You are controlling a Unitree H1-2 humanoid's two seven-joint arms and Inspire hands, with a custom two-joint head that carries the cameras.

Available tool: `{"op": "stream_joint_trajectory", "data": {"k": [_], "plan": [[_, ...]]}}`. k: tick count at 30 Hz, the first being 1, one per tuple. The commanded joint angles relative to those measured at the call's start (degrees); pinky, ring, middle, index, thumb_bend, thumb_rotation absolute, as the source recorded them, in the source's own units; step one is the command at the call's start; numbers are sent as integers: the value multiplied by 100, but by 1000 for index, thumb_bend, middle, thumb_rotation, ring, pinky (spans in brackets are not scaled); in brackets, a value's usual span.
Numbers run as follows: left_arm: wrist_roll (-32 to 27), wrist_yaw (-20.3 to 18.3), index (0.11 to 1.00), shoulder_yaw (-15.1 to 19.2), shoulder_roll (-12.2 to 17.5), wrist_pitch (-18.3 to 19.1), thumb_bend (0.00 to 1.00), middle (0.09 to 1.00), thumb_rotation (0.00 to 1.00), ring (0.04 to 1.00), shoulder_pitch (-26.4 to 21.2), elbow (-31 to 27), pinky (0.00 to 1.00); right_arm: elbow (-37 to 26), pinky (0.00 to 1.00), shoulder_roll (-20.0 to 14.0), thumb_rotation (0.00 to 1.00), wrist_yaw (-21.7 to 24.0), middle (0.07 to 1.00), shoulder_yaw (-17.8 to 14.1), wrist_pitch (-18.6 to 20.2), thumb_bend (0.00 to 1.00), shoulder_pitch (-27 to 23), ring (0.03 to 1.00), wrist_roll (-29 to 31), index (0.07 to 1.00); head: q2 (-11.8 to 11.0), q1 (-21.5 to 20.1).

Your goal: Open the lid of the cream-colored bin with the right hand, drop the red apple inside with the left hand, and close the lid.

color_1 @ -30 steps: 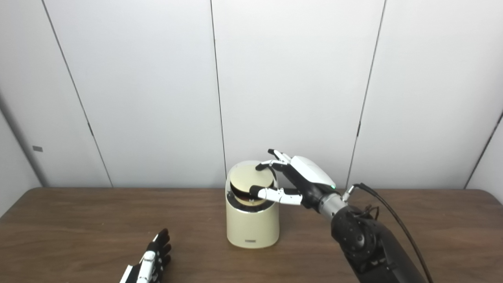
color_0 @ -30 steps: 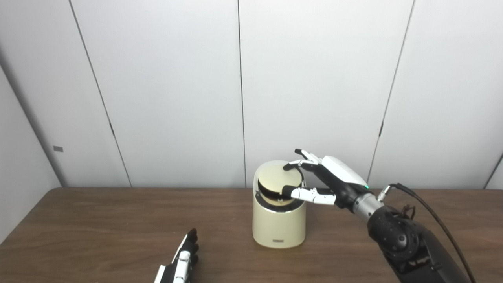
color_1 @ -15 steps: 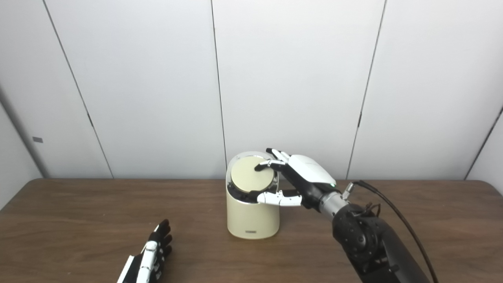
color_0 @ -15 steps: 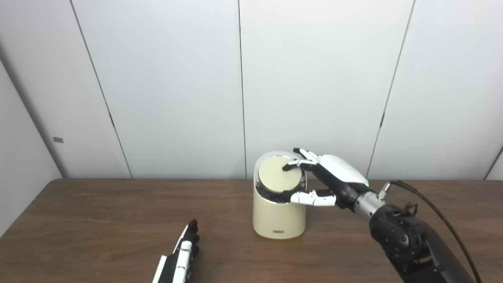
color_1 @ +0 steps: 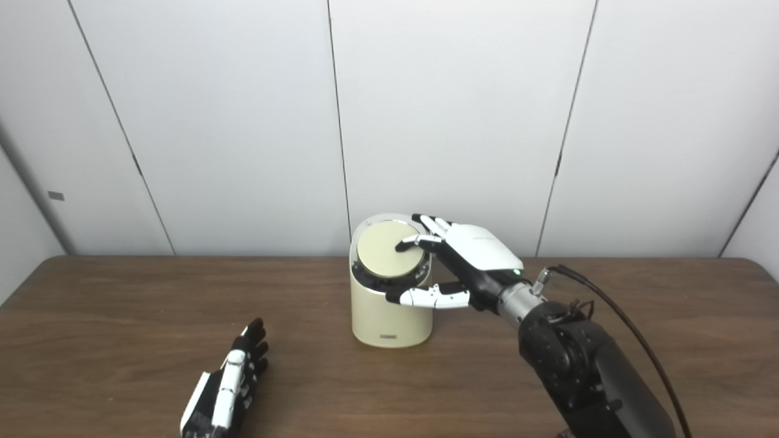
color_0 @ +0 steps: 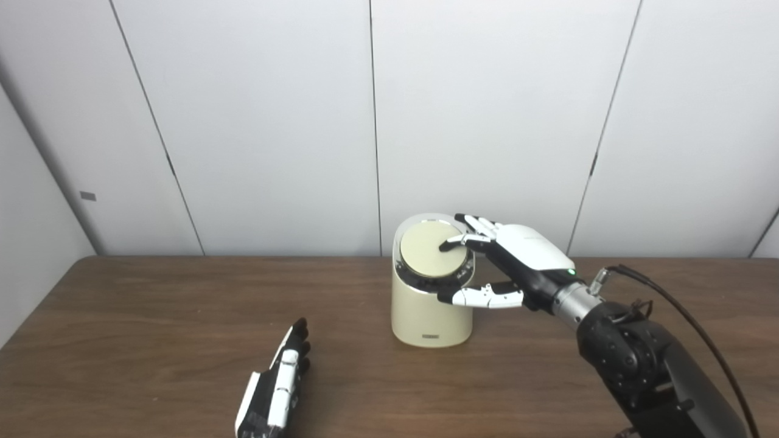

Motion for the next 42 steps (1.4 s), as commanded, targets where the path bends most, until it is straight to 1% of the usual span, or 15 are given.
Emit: {"op": "stream_joint_trajectory", "data": {"k": [1,8,20,23,28,31,35,38,42], "plan": [[47,-34,1000,-65,-20,108,591,1000,961,1000,6,-93,1000,-183,1000,-103,819,46,1000,15,-166,567,-62,1000,-59,780,17,1],[-1,-50,1000,-51,-19,113,582,1000,960,1000,-6,-83,1000,-303,1000,-88,843,121,1000,8,-209,572,17,1000,-149,777,64,-4],[4,-33,1000,-57,-44,152,608,1000,945,1000,-27,-90,1000,-301,1000,-67,811,163,1000,51,-215,564,51,1000,-277,778,122,23],[14,-31,1000,-66,-50,135,605,1000,946,1000,-18,-104,1000,-263,1000,-60,822,193,1000,107,-171,571,43,1000,-407,776,122,23],[21,-10,1000,-63,-76,115,598,1000,932,1000,-12,-124,1000,-199,1000,-70,855,190,1000,201,-217,580,28,1000,-598,767,156,38],[37,26,1000,-64,-108,132,600,1000,927,1000,-11,-148,1000,-181,1000,-95,881,238,1000,296,-228,592,-14,1000,-815,753,177,46],[58,28,1000,-106,-84,158,605,1000,939,1000,-14,-176,1000,-135,1000,-171,909,244,1000,443,-365,596,-85,1000,-1185,746,195,74],[50,32,1000,-115,-67,152,613,1000,946,1000,-19,-171,1000,-96,1000,-186,902,231,1000,494,-439,605,-112,1000,-1357,739,202,85],[22,33,1000,-108,-69,157,617,1000,943,1000,-20,-187,1000,-96,1000,-182,902,279,1000,501,-442,619,-124,1000,-1411,740,211,88]]}}
